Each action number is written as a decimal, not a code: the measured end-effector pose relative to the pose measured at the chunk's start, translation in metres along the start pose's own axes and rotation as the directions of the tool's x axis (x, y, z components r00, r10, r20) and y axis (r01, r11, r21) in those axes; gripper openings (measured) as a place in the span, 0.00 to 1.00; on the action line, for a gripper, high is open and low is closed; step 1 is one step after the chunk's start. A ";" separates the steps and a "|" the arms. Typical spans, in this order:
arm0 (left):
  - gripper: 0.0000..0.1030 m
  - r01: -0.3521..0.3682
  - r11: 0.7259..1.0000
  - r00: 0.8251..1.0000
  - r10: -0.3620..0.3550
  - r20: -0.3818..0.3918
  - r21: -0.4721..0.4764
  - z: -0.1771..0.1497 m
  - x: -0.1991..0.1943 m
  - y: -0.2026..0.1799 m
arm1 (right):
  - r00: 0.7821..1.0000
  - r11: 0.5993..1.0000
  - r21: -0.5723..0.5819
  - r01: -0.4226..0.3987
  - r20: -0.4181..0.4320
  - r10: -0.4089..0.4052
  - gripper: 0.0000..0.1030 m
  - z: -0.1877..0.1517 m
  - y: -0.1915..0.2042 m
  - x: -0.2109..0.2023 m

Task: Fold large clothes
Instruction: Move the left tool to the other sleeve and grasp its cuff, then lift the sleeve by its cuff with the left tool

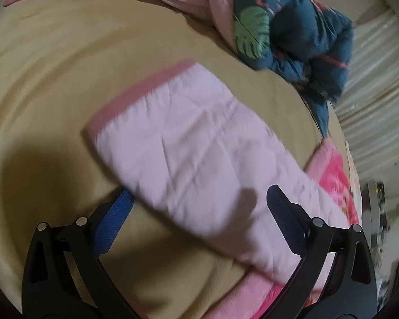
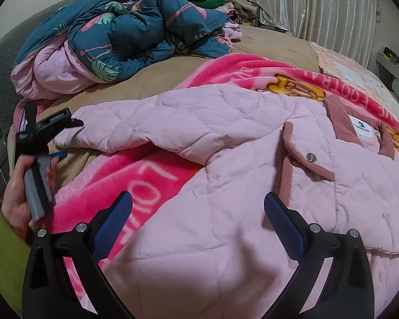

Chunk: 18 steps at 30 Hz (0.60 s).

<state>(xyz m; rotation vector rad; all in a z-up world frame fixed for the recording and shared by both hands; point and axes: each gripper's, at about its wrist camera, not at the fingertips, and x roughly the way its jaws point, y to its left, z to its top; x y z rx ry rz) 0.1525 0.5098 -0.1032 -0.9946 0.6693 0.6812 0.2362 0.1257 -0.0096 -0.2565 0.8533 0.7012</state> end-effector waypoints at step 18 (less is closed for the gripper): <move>0.03 0.022 0.981 0.976 -0.063 0.209 0.192 0.011 -0.103 -0.060 | 0.997 0.997 0.072 -0.012 0.074 0.007 0.96 -0.003 -0.037 -0.049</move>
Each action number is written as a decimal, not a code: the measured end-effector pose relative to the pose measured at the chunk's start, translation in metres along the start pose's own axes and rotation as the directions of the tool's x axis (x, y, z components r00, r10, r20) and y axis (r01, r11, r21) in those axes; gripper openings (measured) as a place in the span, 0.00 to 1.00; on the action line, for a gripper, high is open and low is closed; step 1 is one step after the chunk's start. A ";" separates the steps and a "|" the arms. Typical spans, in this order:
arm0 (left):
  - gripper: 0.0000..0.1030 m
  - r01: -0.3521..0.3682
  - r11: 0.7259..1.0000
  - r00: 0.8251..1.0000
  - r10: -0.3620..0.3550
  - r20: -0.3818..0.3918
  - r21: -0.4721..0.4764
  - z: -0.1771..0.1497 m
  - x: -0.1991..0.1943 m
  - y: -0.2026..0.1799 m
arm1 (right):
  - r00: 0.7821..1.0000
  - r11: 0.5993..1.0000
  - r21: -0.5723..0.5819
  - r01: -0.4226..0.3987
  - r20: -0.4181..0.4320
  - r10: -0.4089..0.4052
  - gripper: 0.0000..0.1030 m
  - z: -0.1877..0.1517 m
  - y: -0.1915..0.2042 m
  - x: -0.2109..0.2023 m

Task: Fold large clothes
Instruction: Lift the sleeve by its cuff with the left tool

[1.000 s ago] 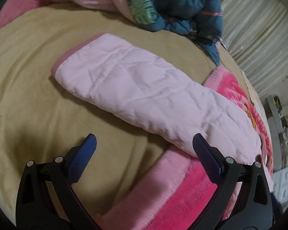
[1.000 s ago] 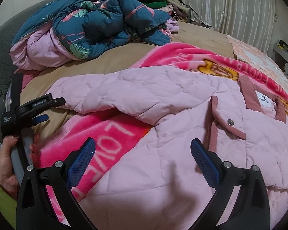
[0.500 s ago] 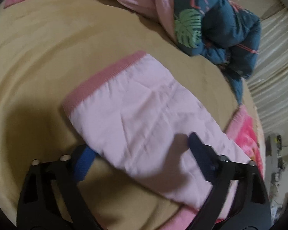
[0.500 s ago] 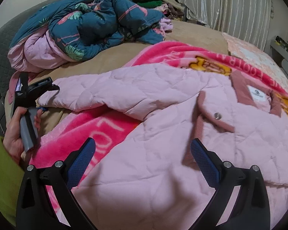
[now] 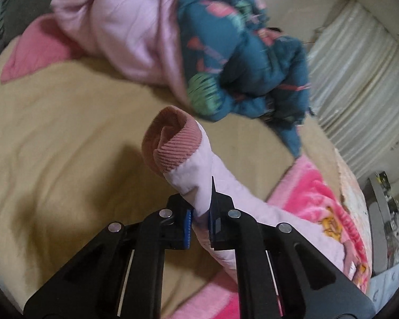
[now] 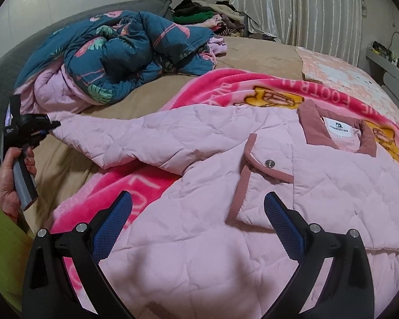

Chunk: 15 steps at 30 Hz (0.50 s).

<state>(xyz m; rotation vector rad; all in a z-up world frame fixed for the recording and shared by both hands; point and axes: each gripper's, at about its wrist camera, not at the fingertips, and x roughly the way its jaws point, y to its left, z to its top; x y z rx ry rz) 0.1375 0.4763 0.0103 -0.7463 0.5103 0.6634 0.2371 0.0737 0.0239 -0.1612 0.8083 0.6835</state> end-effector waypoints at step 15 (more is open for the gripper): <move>0.03 0.097 0.978 0.984 -0.122 0.129 0.185 0.002 -0.092 -0.104 | 0.994 0.997 0.078 0.001 0.106 -0.009 0.96 -0.004 -0.040 -0.069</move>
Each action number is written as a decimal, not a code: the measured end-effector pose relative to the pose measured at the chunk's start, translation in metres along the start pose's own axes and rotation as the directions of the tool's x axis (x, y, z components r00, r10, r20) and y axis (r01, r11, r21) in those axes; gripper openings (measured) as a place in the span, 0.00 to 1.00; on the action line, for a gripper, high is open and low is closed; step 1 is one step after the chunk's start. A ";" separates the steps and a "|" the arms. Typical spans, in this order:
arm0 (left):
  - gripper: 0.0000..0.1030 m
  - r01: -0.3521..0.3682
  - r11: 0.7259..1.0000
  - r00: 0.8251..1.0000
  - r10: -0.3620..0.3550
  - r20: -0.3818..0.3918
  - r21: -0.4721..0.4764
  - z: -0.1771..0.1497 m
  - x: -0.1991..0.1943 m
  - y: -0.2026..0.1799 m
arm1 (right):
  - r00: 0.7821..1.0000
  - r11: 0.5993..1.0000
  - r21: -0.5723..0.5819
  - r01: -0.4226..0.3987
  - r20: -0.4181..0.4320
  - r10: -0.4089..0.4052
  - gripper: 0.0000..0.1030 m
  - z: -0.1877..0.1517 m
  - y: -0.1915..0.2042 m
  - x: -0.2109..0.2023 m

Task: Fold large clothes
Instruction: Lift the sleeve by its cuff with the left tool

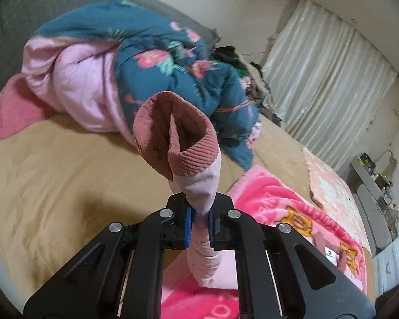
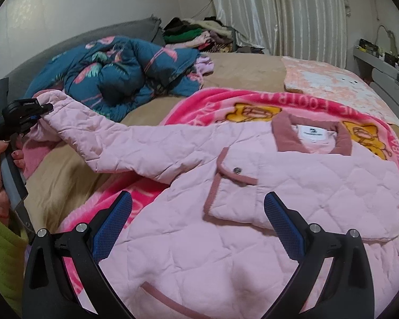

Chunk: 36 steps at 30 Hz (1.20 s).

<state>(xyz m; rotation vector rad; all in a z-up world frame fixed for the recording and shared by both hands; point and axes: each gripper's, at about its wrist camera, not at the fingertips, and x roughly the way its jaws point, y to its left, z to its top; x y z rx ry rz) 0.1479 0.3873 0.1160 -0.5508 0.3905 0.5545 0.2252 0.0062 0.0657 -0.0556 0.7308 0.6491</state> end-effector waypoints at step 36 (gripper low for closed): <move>0.03 0.210 0.915 0.973 -0.229 0.016 0.343 -0.043 -0.097 -0.224 | 0.980 0.964 0.247 0.101 0.144 -0.139 0.96 -0.048 -0.133 -0.115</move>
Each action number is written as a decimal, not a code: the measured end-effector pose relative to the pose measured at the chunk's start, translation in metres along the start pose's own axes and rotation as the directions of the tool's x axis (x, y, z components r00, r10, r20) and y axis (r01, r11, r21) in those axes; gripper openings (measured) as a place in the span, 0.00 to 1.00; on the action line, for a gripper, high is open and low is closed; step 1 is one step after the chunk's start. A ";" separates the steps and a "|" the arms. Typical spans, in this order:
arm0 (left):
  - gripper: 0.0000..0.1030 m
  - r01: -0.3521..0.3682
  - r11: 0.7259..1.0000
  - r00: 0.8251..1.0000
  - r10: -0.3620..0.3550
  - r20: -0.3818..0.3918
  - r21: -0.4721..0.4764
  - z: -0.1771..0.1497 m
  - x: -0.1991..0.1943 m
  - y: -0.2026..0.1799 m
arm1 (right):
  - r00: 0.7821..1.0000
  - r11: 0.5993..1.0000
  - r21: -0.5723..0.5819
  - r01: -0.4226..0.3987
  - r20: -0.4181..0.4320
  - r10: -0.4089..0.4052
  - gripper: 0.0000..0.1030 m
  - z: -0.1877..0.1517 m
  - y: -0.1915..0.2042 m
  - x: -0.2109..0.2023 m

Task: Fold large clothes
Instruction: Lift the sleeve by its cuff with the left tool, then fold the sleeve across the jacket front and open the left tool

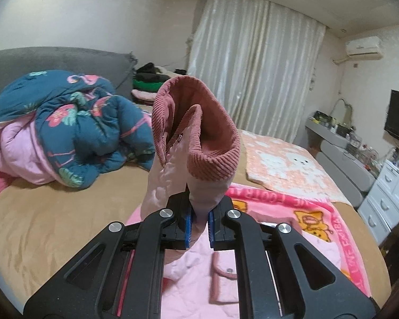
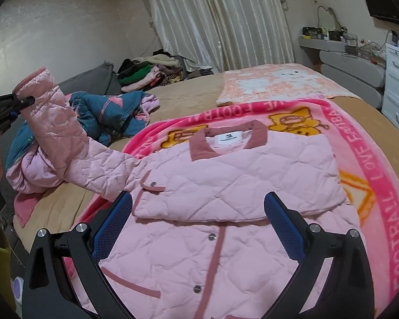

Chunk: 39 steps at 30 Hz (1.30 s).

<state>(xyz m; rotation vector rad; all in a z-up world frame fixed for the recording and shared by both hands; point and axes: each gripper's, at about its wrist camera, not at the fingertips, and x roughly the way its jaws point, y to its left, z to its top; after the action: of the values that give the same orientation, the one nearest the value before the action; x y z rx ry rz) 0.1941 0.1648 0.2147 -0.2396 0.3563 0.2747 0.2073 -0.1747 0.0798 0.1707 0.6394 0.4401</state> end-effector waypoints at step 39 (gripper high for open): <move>0.03 0.296 0.928 0.928 -0.224 -0.297 0.227 -0.141 0.049 -0.199 | 0.993 0.964 0.246 0.100 0.033 -0.112 0.96 -0.035 -0.143 -0.041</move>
<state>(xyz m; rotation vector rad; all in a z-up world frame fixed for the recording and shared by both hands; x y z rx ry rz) 0.2557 -0.0499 0.1038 -0.0538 0.6174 -0.0747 0.2057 -0.3201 0.0327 0.3775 0.6521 0.2521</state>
